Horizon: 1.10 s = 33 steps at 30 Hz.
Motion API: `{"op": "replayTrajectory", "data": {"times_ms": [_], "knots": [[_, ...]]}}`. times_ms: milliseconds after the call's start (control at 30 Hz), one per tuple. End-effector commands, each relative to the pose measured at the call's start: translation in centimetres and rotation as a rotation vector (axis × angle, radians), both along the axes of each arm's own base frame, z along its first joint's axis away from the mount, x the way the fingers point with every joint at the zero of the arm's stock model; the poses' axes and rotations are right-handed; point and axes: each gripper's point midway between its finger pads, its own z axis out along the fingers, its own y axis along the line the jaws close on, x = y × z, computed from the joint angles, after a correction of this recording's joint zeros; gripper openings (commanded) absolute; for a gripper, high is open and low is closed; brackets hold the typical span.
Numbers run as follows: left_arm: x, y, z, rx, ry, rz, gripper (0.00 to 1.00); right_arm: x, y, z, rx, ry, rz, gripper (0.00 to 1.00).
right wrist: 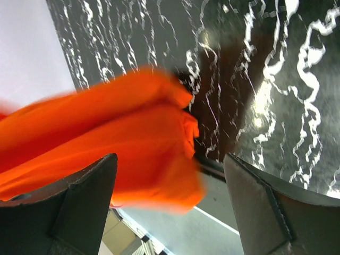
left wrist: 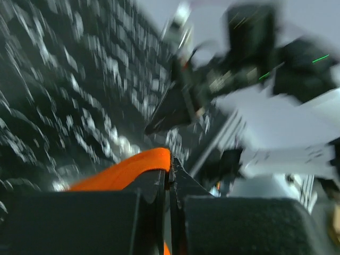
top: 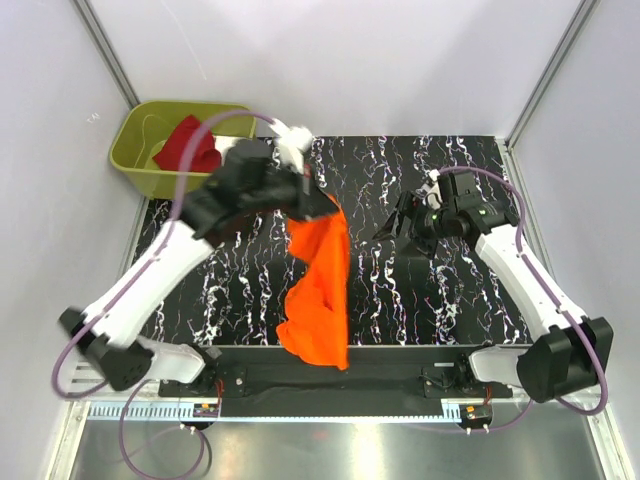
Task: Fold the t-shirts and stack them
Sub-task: Move the tshirt to the center of the board
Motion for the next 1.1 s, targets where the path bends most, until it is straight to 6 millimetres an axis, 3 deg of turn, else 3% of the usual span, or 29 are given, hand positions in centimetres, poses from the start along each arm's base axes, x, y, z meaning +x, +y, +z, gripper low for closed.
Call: {"op": "replayTrajectory", "data": {"times_ms": [0,100,133,200,233,300,333,433,500,567,667,700,767,800,867,900,933,1000,1033,1067], "knots": [[-1.9,-2.0,-0.2,0.020,-0.005,-0.082,0.00,-1.1,-0.7,0.2,-0.026,-0.022,-0.004,0.89],[-0.6,-1.9,3.3,-0.023,-0.093,-0.021,0.00,-1.3,-0.6,0.6,-0.016,-0.035,0.007,0.88],[-0.5,-1.4,5.9,-0.052,-0.148,-0.002,0.00,-1.5,-0.4,0.9,0.001,-0.041,0.021,0.88],[-0.3,-0.6,9.0,-0.081,-0.235,0.030,0.00,-1.4,-0.3,1.6,0.016,-0.065,0.024,0.87],[-0.8,-0.1,12.4,-0.137,-0.307,0.037,0.00,-1.4,-0.3,1.8,0.015,-0.076,0.026,0.87],[-1.2,1.0,15.7,-0.175,-0.397,0.065,0.00,-1.3,-0.4,1.9,0.007,-0.082,0.019,0.86],[-1.9,2.2,18.3,-0.211,-0.452,0.095,0.00,-1.4,-0.5,1.9,0.004,-0.082,0.021,0.85],[-2.5,5.1,21.5,-0.228,-0.554,0.199,0.00,-1.5,-0.5,2.0,0.004,-0.080,0.014,0.84],[-2.9,6.3,22.0,-0.215,-0.592,0.237,0.00,-1.7,-0.6,1.9,0.003,-0.080,0.010,0.84],[-3.0,5.9,21.2,-0.183,-0.581,0.206,0.00,-1.8,-0.7,1.7,0.001,-0.077,0.004,0.84],[-3.8,1.7,17.3,-0.144,-0.454,-0.009,0.00,-1.9,-1.0,1.3,-0.015,-0.070,-0.011,0.84],[-3.9,-0.9,14.5,-0.108,-0.386,-0.089,0.00,-1.7,-1.3,1.0,-0.035,-0.069,-0.027,0.84],[-5.5,-3.5,11.0,-0.032,-0.351,-0.190,0.00,-1.6,-1.7,0.6,-0.062,-0.056,-0.037,0.85],[-7.7,-6.1,8.1,0.024,-0.324,-0.286,0.00,-1.5,-2.1,0.4,-0.085,-0.056,-0.049,0.86],[-9.7,-7.8,3.5,0.168,-0.299,-0.374,0.00,-1.3,-2.5,0.0,-0.120,-0.041,-0.064,0.87],[-11.4,-9.6,0.0,0.235,-0.244,-0.467,0.00,-1.1,-2.9,-0.3,-0.144,-0.037,-0.077,0.87],[-12.4,-9.6,-2.7,0.304,-0.180,-0.519,0.01,-1.0,-3.1,-0.6,-0.159,-0.026,-0.079,0.88],[-12.8,-9.3,-7.4,0.409,-0.091,-0.533,0.33,-0.8,-3.4,-1.1,-0.179,-0.013,-0.088,0.88],[-12.5,-9.1,-8.2,0.417,-0.097,-0.511,0.56,-0.6,-3.4,-1.3,-0.188,-0.002,-0.090,0.88],[-11.9,-8.0,-7.6,0.413,-0.134,-0.446,0.72,-0.6,-3.5,-1.5,-0.199,0.005,-0.092,0.88]]}}
